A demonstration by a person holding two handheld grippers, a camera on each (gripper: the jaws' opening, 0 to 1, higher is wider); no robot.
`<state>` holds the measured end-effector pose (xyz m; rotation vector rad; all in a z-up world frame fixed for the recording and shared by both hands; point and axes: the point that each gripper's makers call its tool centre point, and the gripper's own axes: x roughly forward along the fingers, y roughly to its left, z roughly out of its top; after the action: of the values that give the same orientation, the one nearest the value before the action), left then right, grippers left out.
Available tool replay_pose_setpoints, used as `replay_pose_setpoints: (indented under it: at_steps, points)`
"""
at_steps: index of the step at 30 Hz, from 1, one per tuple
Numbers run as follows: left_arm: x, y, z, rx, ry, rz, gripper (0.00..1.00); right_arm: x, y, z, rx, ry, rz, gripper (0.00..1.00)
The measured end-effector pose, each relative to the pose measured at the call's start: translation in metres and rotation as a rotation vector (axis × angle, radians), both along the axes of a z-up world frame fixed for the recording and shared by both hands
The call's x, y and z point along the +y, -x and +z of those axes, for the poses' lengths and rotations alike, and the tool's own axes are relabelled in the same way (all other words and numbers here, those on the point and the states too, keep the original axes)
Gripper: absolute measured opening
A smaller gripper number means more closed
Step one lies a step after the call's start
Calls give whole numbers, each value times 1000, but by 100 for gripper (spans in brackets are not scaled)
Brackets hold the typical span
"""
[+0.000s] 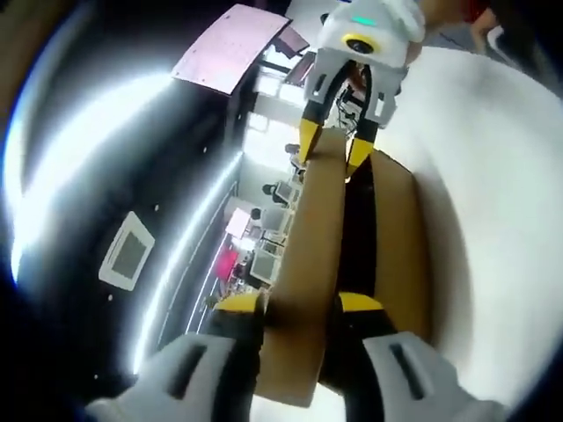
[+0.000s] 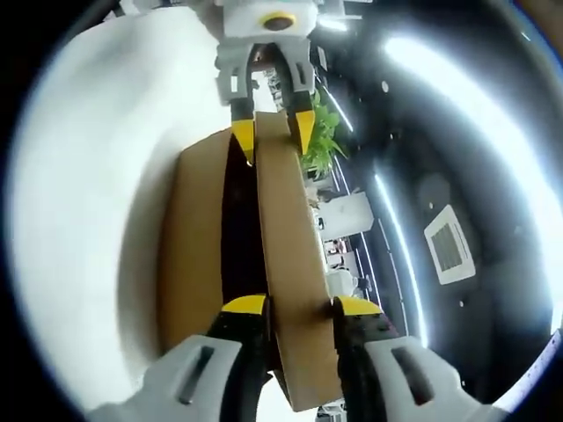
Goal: Operate the shoe box by opening the lid, removing the specified soft item, and placing it in the target area until the item is outside and the box remains undamaged.
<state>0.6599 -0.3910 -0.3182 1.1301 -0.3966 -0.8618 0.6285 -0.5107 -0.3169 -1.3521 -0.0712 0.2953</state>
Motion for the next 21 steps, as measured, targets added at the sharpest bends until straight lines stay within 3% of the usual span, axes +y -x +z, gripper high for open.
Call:
replay_pose_setpoints:
  at_steps: [4,12,14,17,21]
  points:
    - [0,1,-1,-1,9,3,32,0,0,-1,5,-13,-1,28]
    - [3,7,6,76,58,-30,34,-2,-1,-2,13,-30,-3,28]
    - [-4,27,11,157,114,-115,34,-2,-1,-3,15,-32,-7,28]
    - [-13,46,8,235,124,-203,33,-2,-2,-2,13,-30,-13,28]
    - [-26,64,-18,344,87,-302,33,-3,-3,1,12,-37,-13,28]
